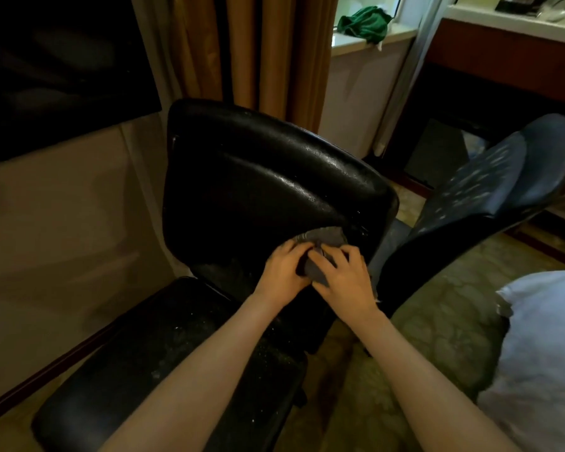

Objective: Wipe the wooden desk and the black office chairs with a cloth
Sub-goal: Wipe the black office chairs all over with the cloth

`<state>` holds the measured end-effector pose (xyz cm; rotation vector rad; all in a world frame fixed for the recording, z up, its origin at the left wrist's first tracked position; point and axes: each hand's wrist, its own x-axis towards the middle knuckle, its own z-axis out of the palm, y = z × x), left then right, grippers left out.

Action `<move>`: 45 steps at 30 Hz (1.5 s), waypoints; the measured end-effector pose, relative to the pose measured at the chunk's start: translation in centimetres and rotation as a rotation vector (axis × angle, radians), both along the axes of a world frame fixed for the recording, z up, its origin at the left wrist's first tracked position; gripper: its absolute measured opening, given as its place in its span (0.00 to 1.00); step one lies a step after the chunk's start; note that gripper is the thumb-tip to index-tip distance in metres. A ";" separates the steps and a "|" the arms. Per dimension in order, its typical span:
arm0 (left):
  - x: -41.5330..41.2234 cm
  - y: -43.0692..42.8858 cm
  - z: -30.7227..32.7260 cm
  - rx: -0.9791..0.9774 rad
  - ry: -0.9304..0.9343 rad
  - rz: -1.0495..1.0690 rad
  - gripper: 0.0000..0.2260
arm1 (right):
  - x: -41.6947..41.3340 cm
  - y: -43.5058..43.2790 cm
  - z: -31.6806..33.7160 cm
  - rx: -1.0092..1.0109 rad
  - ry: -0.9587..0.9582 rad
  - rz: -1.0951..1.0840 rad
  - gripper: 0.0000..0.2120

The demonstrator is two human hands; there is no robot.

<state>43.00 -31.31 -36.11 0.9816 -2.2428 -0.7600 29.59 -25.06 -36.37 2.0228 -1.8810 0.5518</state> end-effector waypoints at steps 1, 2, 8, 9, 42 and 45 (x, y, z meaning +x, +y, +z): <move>0.5 0.3 -0.9 0.070 -0.028 -0.004 0.22 | 0.5 0.3 -0.6 0.064 0.010 0.014 0.28; 1.1 0.6 -2.0 0.146 -0.098 -0.016 0.21 | 1.2 0.7 -1.2 0.166 0.032 0.035 0.28; 5.6 4.5 -8.0 0.524 -0.621 -0.077 0.19 | 6.2 3.9 -4.9 0.909 0.002 0.109 0.25; 5.9 4.5 -7.8 0.519 -0.587 -0.076 0.20 | 6.3 4.0 -4.8 0.886 -0.003 0.109 0.25; 4.5 -4.0 8.5 0.153 -0.313 0.104 0.21 | 3.0 -4.2 8.4 0.373 -0.071 0.175 0.22; 4.0 -5.1 12.1 0.053 -0.203 0.222 0.24 | 4.1 -6.0 10.9 0.120 -0.024 0.060 0.24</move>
